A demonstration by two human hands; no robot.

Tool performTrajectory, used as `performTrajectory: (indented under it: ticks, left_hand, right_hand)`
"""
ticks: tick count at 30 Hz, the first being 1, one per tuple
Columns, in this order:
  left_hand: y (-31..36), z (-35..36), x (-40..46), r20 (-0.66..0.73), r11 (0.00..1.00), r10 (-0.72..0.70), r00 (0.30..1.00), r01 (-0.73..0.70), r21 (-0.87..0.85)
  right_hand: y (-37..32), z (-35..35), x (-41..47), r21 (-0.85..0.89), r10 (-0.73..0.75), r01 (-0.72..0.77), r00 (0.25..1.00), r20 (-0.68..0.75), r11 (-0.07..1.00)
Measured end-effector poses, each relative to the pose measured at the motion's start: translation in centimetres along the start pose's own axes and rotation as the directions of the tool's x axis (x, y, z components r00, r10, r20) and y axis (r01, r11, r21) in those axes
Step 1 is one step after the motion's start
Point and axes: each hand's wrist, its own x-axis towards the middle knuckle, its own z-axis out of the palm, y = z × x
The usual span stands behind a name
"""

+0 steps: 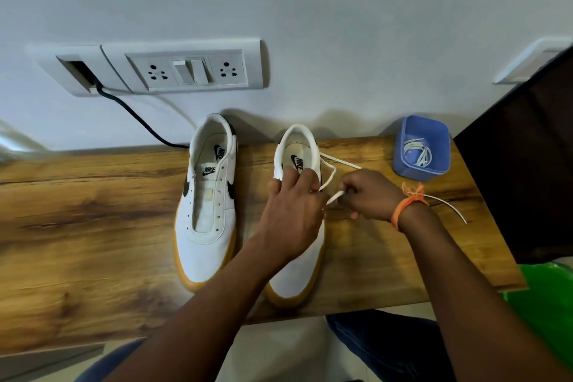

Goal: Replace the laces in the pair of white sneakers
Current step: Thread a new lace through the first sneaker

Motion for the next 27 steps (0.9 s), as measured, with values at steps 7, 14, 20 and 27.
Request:
performTrajectory:
  ticks: [7, 14, 20, 27]
  left_hand:
    - [0.5, 0.0, -0.3, 0.029, 0.997, 0.051, 0.998, -0.05, -0.053]
    - [0.8, 0.2, -0.7, 0.065, 0.98, 0.199, 0.978, -0.197, -0.04]
    - [2.0, 0.6, -1.3, 0.125, 0.948, 0.317, 0.94, -0.312, -0.058]
    - [2.2, -0.9, 0.2, 0.168, 0.695, -0.062, 0.984, 0.163, -0.701]
  right_hand:
    - [0.2, -1.6, -0.4, 0.462, 0.222, -0.014, 0.889, -0.4, 0.887]
    - [0.3, -3.4, -1.0, 0.847, 0.429, 0.083, 0.834, -0.347, 0.525]
    - [0.1, -3.9, -0.5, 0.973, 0.353, 0.183, 0.909, -0.222, 0.141]
    - [-1.0, -3.2, -1.0, 0.963, 0.116, 0.107, 0.983, -0.139, 0.249]
